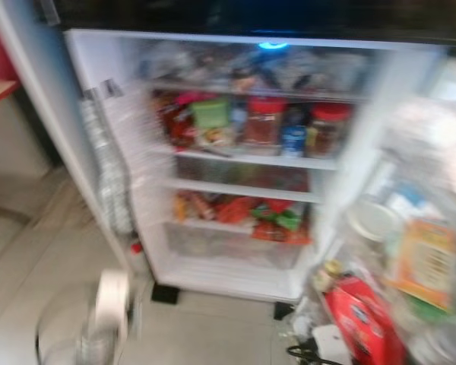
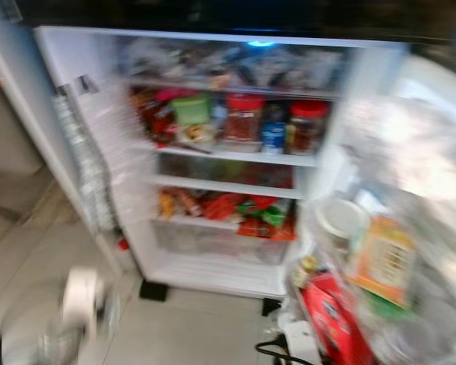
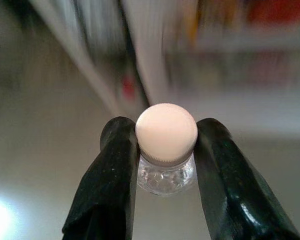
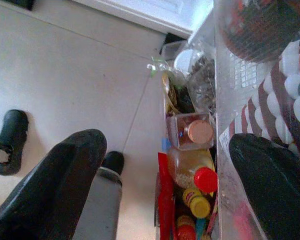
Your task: Restocking fridge
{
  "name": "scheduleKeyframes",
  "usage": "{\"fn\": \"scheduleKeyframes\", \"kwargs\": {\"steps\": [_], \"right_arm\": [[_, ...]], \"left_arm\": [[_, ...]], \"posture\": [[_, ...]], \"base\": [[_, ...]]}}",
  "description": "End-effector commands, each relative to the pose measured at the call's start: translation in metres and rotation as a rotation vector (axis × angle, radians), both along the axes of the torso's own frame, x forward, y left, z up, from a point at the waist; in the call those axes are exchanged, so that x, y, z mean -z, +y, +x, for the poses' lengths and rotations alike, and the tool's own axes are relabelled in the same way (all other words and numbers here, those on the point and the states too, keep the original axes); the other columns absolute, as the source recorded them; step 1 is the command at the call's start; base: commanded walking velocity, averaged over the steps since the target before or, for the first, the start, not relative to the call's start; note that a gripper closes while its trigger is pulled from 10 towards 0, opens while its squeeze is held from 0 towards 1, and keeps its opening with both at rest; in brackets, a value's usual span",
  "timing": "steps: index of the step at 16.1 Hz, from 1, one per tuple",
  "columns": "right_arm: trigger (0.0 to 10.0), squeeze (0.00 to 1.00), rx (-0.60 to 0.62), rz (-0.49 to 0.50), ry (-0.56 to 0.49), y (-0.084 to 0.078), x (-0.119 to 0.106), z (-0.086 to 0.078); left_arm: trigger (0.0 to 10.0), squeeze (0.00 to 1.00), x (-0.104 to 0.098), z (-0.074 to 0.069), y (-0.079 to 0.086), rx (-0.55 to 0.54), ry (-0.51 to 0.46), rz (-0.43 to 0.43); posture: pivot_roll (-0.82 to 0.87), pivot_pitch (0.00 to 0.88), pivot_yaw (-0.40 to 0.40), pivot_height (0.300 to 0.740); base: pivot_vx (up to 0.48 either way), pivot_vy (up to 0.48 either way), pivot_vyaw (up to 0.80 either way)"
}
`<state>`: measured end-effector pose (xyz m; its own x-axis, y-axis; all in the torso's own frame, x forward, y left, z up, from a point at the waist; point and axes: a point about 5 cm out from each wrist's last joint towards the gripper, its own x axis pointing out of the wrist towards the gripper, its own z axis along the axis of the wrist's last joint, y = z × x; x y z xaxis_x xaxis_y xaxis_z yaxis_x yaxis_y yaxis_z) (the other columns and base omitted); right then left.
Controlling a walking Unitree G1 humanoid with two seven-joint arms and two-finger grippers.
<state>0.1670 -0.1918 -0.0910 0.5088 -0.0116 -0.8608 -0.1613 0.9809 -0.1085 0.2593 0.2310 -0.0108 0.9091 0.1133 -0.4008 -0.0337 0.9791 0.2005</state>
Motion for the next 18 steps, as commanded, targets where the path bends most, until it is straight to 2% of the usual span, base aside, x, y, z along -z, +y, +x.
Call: {"fn": "scheduleKeyframes", "kwargs": {"steps": [1,3,4,7,9,10,11,14,18], "right_arm": [[10.0,0.00,0.025,-0.064,0.008,-0.014,-0.001,-0.003],[10.0,0.00,0.023,-0.074,0.010,-0.015,0.000,-0.004],[10.0,0.00,-0.002,-0.107,0.017,-0.016,-0.001,-0.004],[10.0,0.00,-0.031,-0.153,0.027,-0.017,0.000,-0.004],[10.0,0.00,-0.031,-0.167,0.033,-0.018,0.000,-0.004],[10.0,0.00,-0.031,-0.166,0.033,-0.018,0.000,-0.005],[10.0,0.00,-0.032,-0.158,0.035,-0.017,0.000,-0.005],[10.0,0.00,-0.031,-0.145,0.036,-0.016,0.001,-0.005],[10.0,0.00,-0.032,-0.113,0.041,-0.015,0.000,-0.005]], "left_arm": [[10.0,0.00,0.008,-0.014,0.006,-0.027,0.020,-0.013],[10.0,0.00,-0.002,-0.005,0.004,-0.008,-0.042,-0.016],[10.0,0.00,-0.014,0.006,0.000,0.026,-0.115,-0.037],[10.0,0.00,-0.030,0.020,-0.014,0.116,-0.192,-0.104],[10.0,0.00,-0.043,0.025,-0.029,0.198,-0.253,-0.126],[10.0,0.00,-0.045,0.025,-0.032,0.210,-0.261,-0.129],[10.0,0.00,-0.053,0.025,-0.043,0.257,-0.297,-0.159],[10.0,0.00,-0.061,0.027,-0.052,0.287,-0.326,-0.196],[10.0,0.00,-0.062,0.027,-0.062,0.315,-0.309,-0.213]], "posture": [[0.03,0.000,-0.009,0.740],[0.03,0.000,-0.012,0.740],[0.04,0.000,-0.012,0.740],[0.04,0.000,-0.011,0.740],[0.03,0.000,-0.009,0.740],[0.03,0.000,-0.009,0.740],[0.04,0.000,-0.009,0.740],[0.03,0.000,-0.006,0.740],[0.03,0.000,-0.007,0.740]], "base": [[0.000,0.000,0.00],[0.000,0.000,0.00],[0.000,0.000,0.00],[0.000,0.000,0.00],[0.000,0.000,0.00],[0.000,0.000,0.00],[0.000,0.000,0.00],[0.000,0.000,0.00],[0.000,0.000,0.00]]}}
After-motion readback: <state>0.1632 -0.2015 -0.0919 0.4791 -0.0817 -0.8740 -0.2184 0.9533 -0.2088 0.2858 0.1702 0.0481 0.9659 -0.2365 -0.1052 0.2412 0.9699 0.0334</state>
